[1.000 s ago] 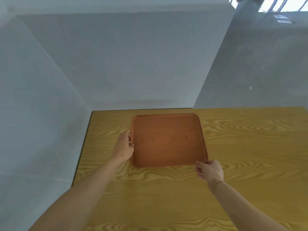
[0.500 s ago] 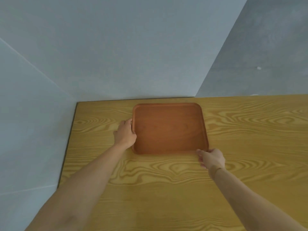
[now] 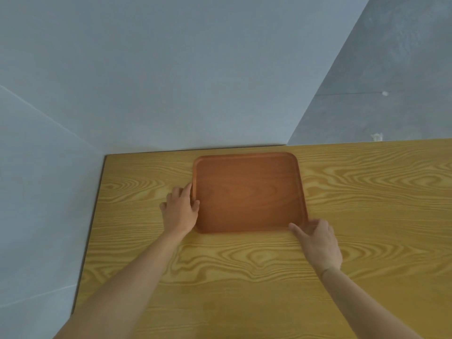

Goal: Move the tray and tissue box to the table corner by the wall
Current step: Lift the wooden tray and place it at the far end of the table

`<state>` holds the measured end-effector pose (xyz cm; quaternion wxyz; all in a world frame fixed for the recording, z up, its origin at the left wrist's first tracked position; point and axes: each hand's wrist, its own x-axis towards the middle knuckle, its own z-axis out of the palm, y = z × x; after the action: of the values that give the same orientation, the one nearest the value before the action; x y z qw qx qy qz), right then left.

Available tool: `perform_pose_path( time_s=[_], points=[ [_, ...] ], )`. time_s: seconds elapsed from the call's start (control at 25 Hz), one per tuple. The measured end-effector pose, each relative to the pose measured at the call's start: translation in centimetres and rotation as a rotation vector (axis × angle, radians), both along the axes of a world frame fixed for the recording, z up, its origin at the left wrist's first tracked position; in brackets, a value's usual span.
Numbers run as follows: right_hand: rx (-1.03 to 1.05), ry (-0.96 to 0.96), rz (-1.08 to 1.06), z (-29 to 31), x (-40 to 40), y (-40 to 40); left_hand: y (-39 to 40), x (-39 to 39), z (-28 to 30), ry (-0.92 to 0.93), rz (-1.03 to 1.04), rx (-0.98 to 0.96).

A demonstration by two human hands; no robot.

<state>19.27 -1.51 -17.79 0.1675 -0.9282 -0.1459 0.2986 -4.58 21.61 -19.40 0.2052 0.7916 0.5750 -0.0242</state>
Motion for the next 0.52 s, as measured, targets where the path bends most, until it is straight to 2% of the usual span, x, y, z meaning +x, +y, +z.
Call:
perform_pose_path(
  time_s=[0.12, 0.24, 0.36, 0.52],
  points=[
    [0.023, -0.245, 0.307, -0.4, 0.7, -1.0, -2.5, -1.7, -0.4, -0.045, -0.037, 0.001],
    [-0.077, -0.268, 0.530, -1.2, 2.2, -1.4, -4.5, -3.5, -1.0, -0.061, -0.115, -0.021],
    [-0.090, -0.277, 0.585, -2.1, 2.7, -1.8, -5.0, -4.7, -1.6, -0.028, -0.203, -0.023],
    [-0.043, -0.260, 0.542, -2.8, 2.3, -1.9, -4.9, -4.9, -1.9, -0.012, -0.218, 0.005]
  ],
)
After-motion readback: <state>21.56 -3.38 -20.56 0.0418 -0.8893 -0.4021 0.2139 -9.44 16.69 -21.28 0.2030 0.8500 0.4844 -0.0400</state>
